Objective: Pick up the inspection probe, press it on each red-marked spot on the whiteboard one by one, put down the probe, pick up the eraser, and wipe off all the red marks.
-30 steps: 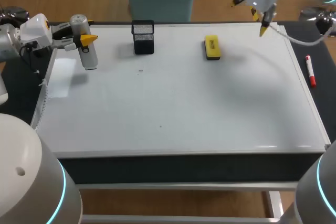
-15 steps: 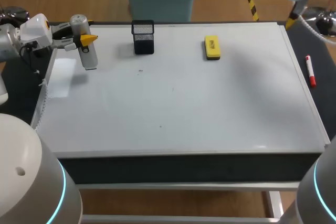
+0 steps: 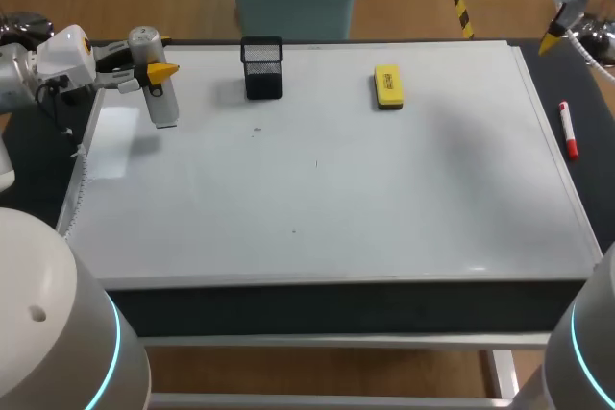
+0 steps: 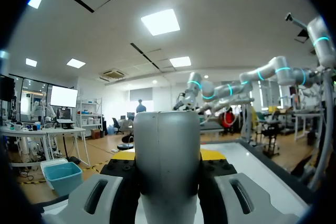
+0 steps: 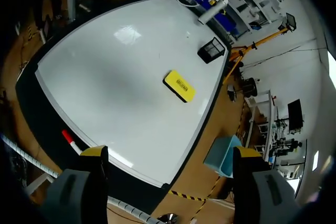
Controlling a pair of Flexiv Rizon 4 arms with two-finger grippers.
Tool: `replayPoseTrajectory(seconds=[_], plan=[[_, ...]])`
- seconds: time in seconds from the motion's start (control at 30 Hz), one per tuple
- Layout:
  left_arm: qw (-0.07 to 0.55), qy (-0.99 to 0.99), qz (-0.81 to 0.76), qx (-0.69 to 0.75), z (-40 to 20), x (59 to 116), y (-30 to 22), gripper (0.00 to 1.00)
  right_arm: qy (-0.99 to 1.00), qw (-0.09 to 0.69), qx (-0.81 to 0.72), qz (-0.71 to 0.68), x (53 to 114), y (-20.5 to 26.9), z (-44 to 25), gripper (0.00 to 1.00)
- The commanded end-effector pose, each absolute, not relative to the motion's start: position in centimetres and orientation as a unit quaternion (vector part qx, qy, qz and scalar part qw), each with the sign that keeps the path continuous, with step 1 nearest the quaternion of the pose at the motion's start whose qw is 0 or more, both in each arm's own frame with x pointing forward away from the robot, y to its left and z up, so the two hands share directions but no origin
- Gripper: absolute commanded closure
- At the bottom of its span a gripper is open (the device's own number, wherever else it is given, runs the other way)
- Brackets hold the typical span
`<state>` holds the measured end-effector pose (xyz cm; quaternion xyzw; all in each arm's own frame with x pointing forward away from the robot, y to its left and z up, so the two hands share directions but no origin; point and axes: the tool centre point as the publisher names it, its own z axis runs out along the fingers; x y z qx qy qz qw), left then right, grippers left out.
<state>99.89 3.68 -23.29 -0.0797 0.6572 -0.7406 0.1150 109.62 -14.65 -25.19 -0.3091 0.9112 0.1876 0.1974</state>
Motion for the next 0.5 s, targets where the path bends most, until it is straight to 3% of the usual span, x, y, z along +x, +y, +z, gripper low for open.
replayPoseTrajectory(seconds=[0.03, 0.5], plan=[[0.115, 0.657, -0.741, -0.078, -23.3, 100.0, 3.7, 1.0, 0.911, 0.195, -0.311, 0.187, 109.7, -14.7, -25.1, 0.0], [0.084, 0.651, -0.75, -0.082, -25.5, 101.5, 1.2, 1.0, 0.911, 0.195, -0.311, 0.187, 109.7, -14.7, -25.1, 0.0]])
